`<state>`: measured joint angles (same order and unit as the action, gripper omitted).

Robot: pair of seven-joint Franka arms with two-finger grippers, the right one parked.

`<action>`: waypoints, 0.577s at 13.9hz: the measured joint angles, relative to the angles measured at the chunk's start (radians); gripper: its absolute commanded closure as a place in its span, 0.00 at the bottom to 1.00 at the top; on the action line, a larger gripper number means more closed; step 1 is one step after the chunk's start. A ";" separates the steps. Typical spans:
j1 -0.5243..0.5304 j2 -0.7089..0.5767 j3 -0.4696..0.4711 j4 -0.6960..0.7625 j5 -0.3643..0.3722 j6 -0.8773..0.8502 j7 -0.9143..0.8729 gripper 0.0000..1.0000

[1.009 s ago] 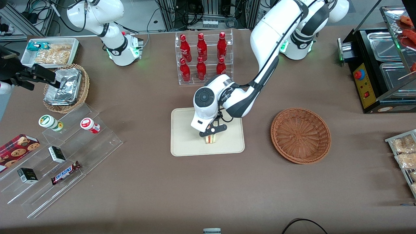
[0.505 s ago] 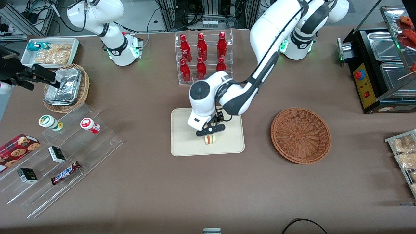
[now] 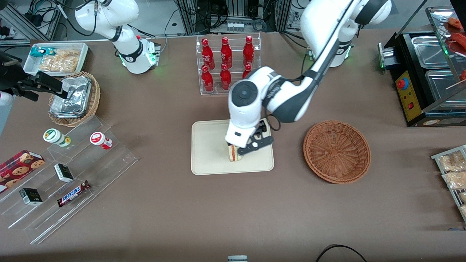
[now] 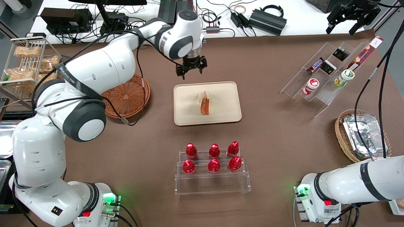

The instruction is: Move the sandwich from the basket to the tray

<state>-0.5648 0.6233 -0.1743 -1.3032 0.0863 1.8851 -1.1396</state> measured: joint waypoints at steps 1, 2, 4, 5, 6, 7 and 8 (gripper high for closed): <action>0.021 -0.011 0.001 0.000 -0.030 -0.031 0.005 0.00; 0.042 -0.024 0.003 0.000 -0.063 -0.075 0.005 0.00; 0.113 -0.068 0.007 0.000 -0.104 -0.196 0.011 0.00; 0.165 -0.094 0.007 0.000 -0.112 -0.243 0.044 0.00; 0.212 -0.117 0.007 -0.001 -0.118 -0.272 0.095 0.00; 0.253 -0.134 0.008 -0.004 -0.121 -0.286 0.140 0.00; 0.288 -0.145 0.008 -0.010 -0.121 -0.298 0.180 0.00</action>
<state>-0.2770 0.4785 -0.1663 -1.3129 -0.0350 1.5867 -0.9596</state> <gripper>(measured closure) 0.000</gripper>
